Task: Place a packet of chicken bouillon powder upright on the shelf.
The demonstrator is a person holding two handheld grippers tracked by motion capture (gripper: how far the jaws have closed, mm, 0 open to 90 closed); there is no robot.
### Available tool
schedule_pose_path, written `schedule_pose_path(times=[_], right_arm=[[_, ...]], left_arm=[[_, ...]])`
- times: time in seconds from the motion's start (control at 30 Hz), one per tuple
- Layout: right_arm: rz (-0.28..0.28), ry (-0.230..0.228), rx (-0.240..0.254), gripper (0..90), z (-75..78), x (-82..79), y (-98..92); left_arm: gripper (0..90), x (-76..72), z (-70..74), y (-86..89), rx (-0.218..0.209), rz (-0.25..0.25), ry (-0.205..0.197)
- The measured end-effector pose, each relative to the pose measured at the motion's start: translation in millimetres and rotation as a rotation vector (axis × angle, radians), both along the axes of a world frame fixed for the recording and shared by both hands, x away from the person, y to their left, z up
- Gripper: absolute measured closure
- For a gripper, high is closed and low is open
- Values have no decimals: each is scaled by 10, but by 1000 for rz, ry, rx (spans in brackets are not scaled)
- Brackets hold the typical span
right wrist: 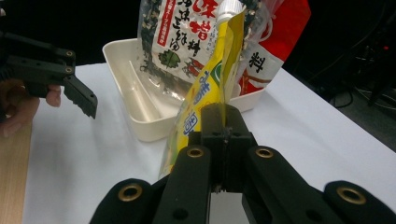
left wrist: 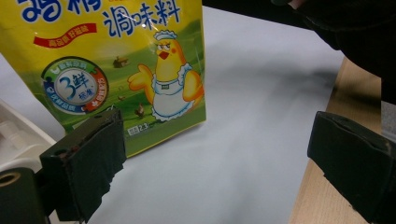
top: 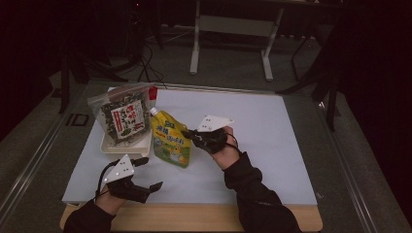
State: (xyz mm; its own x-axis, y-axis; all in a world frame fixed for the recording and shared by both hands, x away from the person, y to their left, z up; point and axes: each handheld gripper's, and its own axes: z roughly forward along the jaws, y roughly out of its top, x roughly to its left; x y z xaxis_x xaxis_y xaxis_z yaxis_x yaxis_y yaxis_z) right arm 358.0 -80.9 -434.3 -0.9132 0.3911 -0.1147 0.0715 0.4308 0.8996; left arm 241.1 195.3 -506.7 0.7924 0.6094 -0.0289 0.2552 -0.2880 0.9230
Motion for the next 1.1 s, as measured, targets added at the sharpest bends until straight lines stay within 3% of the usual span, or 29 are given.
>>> schedule_pose_path(times=[0.07,0.2,0.43,0.53,0.67,1.1], right_arm=[[3,7,7,900,-9,-31,-8],[1,-22,-2,900,-18,-122,11],[-23,-26,14,896,-48,-156,1],[-37,-7,29,773,-86,-129,-1],[-41,20,14,781,-170,-100,52],[-34,124,62,834,-389,-26,135]], left_arm=[[51,-4,1,4,-3,1,1],[51,-11,5,10,-2,3,1],[51,-14,-2,-5,3,-3,2],[51,-10,-9,-7,4,-3,7],[51,-16,-1,-7,1,-4,3],[51,-14,-20,6,1,2,9]])
